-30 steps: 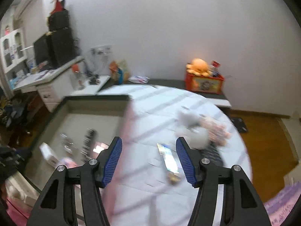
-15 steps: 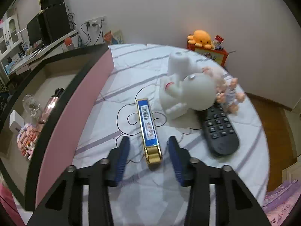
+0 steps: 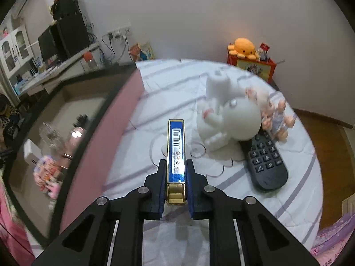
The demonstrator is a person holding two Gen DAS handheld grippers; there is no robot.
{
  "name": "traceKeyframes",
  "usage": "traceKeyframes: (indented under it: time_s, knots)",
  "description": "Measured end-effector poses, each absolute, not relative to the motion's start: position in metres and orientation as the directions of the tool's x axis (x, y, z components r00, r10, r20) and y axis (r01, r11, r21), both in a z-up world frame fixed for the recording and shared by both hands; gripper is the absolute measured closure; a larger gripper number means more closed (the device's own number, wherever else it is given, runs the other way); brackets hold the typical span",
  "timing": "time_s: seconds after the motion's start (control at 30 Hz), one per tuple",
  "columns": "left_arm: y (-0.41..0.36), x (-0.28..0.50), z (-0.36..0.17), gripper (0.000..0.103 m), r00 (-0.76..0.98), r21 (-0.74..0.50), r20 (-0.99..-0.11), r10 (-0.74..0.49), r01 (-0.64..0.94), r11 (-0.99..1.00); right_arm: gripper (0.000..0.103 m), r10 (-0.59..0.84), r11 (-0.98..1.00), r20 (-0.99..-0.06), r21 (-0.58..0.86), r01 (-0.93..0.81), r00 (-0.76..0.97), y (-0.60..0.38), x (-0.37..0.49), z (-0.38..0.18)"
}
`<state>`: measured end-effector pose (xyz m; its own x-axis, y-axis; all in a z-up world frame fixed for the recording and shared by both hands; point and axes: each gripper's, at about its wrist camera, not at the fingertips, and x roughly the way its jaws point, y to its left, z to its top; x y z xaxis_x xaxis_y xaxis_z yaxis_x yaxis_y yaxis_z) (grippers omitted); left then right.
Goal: Organize rigid objects
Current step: 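Carry the blue-gold box into the tray beside the cup and release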
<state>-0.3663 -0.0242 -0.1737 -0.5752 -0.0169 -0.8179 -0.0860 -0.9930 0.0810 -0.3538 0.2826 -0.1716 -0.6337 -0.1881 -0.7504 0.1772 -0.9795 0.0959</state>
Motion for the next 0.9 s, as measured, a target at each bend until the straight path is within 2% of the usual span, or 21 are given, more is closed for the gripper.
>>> traceKeyframes:
  time_s: [0.27,0.5,0.73,0.9]
  knots:
    - [-0.025,-0.367,-0.174,0.093,-0.577,0.082,-0.816,-0.017,-0.087,-0.993,0.088,-0.312,-0.942,-0.676,0.129,0.310,-0.668,0.238,-0.342,-0.117]
    - [-0.025,-0.367,-0.174,0.093,-0.577,0.075,-0.817,-0.011,-0.086,-0.993,0.087,-0.365,-0.908,-0.703,0.123,0.401,-0.611,0.180,-0.366,-0.116]
    - [-0.027,-0.368,-0.174,0.093,-0.573,0.065,-0.820,0.002,-0.096,-0.993,0.087,-0.299,-0.917,-0.772,0.070,0.393,-0.561,0.153,-0.397,-0.141]
    - [-0.026,-0.368,-0.174,0.093,-0.573,0.070,-0.819,0.000,-0.101,-0.992,0.087,-0.262,-0.925,-0.789,0.041,0.378,-0.556,0.151,-0.406,-0.146]
